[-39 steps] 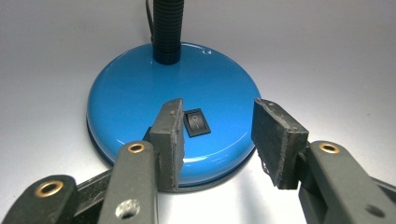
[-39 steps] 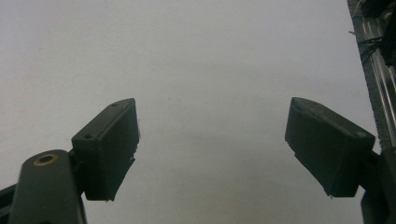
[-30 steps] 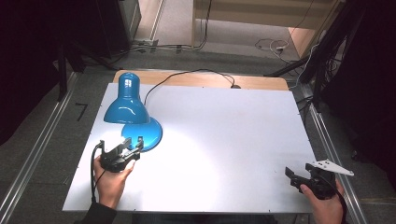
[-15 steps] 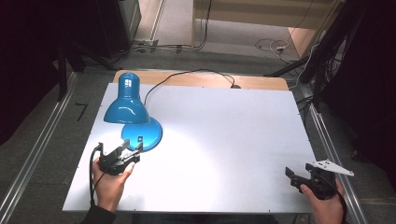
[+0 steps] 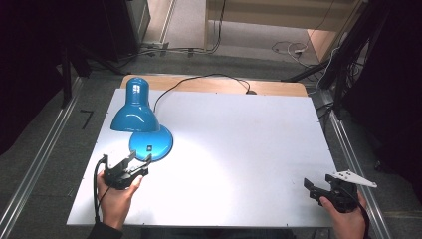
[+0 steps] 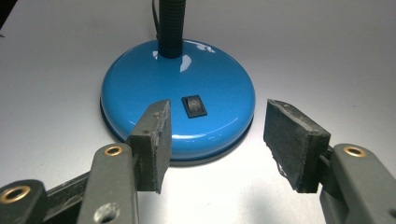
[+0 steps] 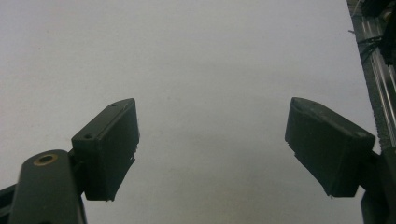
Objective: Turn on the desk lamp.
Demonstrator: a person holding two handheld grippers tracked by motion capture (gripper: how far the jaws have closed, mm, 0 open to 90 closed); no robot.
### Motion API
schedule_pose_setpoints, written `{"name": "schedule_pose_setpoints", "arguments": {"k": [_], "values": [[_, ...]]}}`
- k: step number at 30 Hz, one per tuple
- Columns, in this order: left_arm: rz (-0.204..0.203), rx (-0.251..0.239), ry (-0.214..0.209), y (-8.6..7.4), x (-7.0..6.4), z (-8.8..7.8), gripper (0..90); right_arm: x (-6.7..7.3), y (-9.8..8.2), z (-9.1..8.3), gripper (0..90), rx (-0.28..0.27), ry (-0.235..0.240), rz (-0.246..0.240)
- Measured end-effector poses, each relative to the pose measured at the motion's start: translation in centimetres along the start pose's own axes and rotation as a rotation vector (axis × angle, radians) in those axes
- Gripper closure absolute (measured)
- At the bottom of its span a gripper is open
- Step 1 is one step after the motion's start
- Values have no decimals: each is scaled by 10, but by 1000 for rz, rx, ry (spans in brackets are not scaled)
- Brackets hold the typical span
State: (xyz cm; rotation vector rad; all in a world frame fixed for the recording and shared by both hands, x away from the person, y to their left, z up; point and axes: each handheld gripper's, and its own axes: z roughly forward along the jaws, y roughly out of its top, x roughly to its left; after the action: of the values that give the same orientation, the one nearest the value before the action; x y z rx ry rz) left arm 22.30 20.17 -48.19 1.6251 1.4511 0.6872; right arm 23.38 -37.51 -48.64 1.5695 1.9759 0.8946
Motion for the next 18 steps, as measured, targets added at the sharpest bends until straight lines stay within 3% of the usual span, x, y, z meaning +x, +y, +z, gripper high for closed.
{"name": "schedule_pose_setpoints", "arguments": {"k": [18], "values": [[-10, 3, 14, -3, 3, -5, 417, 0, 0, 1, 161, 3, 2, 0]]}}
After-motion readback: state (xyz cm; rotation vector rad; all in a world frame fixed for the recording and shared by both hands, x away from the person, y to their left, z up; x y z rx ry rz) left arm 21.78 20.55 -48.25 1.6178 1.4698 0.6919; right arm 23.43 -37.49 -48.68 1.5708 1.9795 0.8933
